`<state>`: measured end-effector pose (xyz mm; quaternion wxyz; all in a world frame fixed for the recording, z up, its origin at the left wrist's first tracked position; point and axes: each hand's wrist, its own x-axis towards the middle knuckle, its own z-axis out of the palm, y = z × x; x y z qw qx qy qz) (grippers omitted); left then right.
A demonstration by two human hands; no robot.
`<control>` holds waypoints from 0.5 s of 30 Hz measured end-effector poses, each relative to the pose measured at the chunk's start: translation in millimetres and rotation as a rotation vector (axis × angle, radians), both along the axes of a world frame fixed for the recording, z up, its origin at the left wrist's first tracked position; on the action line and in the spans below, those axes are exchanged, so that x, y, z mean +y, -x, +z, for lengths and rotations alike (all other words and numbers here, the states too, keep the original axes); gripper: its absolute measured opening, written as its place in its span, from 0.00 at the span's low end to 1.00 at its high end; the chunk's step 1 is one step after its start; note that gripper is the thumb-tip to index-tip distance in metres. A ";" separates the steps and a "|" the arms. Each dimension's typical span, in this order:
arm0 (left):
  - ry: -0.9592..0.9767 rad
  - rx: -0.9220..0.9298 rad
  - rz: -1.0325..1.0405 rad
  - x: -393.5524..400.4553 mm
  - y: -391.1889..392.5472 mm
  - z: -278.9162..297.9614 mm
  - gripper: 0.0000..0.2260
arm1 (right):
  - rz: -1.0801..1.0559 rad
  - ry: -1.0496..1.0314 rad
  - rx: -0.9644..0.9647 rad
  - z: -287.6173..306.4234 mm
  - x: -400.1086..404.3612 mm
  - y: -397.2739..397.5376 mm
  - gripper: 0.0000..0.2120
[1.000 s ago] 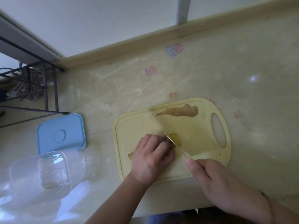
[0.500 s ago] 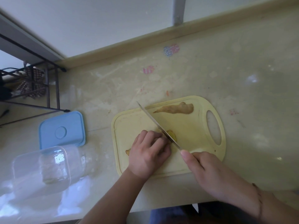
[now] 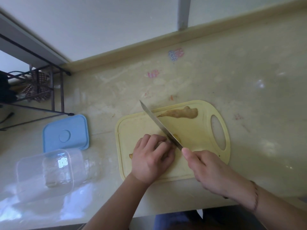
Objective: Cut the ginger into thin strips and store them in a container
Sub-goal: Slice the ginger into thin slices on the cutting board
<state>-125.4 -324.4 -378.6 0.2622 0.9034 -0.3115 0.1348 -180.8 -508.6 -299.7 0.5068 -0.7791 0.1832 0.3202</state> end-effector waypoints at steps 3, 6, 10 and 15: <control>-0.005 0.047 -0.013 -0.2 0.1 4.9 0.06 | -0.071 -0.131 0.086 4.9 -5.4 0.1 0.31; -0.009 0.118 -0.012 -0.5 0.3 11.8 0.07 | -0.157 -0.325 0.221 14.0 -16.0 -4.8 0.29; 0.113 0.193 0.083 -4.3 1.0 21.5 0.06 | -0.263 -0.434 0.295 19.3 -27.8 -10.1 0.29; 0.459 0.568 0.412 -22.4 0.0 51.4 0.08 | -0.334 -0.552 0.401 22.8 -36.5 -11.6 0.30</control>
